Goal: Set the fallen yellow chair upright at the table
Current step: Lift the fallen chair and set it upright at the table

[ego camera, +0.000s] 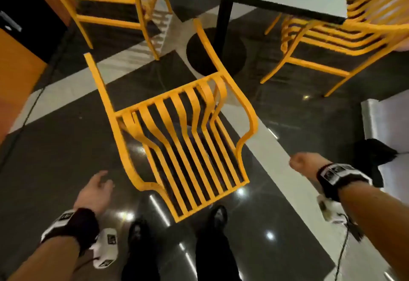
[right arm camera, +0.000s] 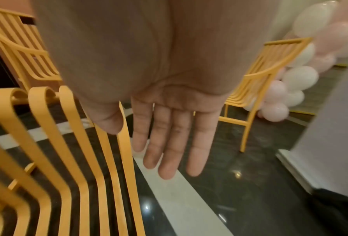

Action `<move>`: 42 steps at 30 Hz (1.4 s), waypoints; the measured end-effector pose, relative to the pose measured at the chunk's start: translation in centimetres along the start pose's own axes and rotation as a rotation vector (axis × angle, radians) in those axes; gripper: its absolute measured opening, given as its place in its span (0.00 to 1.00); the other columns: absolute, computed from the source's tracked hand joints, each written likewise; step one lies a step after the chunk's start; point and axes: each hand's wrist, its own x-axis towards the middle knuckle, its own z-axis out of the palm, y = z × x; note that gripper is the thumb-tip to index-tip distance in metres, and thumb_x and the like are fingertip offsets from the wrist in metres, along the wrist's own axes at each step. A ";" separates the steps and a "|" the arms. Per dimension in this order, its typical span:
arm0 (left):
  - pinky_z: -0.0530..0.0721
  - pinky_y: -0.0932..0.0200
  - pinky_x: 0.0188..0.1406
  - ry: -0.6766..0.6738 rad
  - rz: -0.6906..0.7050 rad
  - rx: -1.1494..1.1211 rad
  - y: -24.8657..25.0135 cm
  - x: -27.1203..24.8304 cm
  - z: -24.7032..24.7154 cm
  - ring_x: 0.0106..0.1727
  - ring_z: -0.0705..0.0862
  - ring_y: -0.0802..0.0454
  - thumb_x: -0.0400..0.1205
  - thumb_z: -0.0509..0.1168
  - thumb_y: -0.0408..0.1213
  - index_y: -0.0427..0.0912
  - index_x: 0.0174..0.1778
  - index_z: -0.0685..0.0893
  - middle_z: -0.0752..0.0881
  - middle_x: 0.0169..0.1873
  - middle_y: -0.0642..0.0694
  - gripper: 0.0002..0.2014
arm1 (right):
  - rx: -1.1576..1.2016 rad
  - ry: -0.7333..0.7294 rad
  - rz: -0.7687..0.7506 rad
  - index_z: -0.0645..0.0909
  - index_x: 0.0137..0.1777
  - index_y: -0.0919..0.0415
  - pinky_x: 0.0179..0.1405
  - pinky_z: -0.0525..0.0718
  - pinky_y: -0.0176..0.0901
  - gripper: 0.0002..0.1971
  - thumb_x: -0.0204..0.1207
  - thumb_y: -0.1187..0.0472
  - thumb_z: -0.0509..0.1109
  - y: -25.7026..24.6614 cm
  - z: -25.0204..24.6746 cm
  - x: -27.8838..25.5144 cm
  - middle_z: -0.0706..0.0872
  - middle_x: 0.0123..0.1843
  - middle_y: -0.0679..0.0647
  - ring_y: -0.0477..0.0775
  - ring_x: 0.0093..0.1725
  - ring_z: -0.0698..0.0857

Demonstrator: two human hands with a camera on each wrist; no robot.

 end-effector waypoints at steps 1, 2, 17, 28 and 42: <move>0.78 0.44 0.67 0.065 0.017 -0.018 1.2 0.3 1.3 0.63 0.84 0.35 0.83 0.60 0.48 0.50 0.77 0.71 0.87 0.62 0.38 0.24 | 0.013 0.049 -0.036 0.81 0.49 0.47 0.57 0.80 0.48 0.06 0.79 0.49 0.63 -0.9 -1.2 2.8 0.88 0.55 0.57 0.61 0.57 0.85; 0.75 0.44 0.68 0.122 -0.019 -0.029 1.9 0.8 2.7 0.67 0.81 0.34 0.84 0.59 0.48 0.48 0.80 0.67 0.84 0.66 0.36 0.27 | 0.019 0.064 -0.032 0.82 0.55 0.49 0.59 0.80 0.50 0.10 0.79 0.48 0.63 -1.6 -1.9 5.2 0.87 0.59 0.58 0.62 0.59 0.84; 0.62 0.45 0.76 0.147 -0.246 -0.347 2.3 3.3 13.6 0.79 0.67 0.33 0.88 0.42 0.53 0.46 0.83 0.60 0.69 0.80 0.36 0.28 | 0.543 0.177 -0.012 0.91 0.48 0.56 0.51 0.82 0.54 0.22 0.76 0.38 0.65 -7.6 3.9 22.0 0.91 0.48 0.60 0.60 0.42 0.85; 0.74 0.49 0.50 0.346 -0.030 -0.343 5.6 4.1 4.0 0.48 0.82 0.40 0.87 0.45 0.57 0.38 0.65 0.72 0.87 0.41 0.38 0.26 | 0.547 0.250 -0.029 0.91 0.36 0.58 0.47 0.78 0.51 0.33 0.78 0.33 0.56 -10.5 -0.8 11.8 0.90 0.42 0.55 0.54 0.38 0.84; 0.76 0.46 0.46 0.325 0.138 0.049 11.6 6.9 -6.0 0.41 0.81 0.39 0.86 0.43 0.60 0.34 0.52 0.74 0.84 0.27 0.41 0.29 | 1.008 0.310 0.129 0.87 0.31 0.62 0.50 0.84 0.53 0.20 0.71 0.45 0.72 -11.8 4.7 4.7 0.92 0.35 0.55 0.56 0.39 0.88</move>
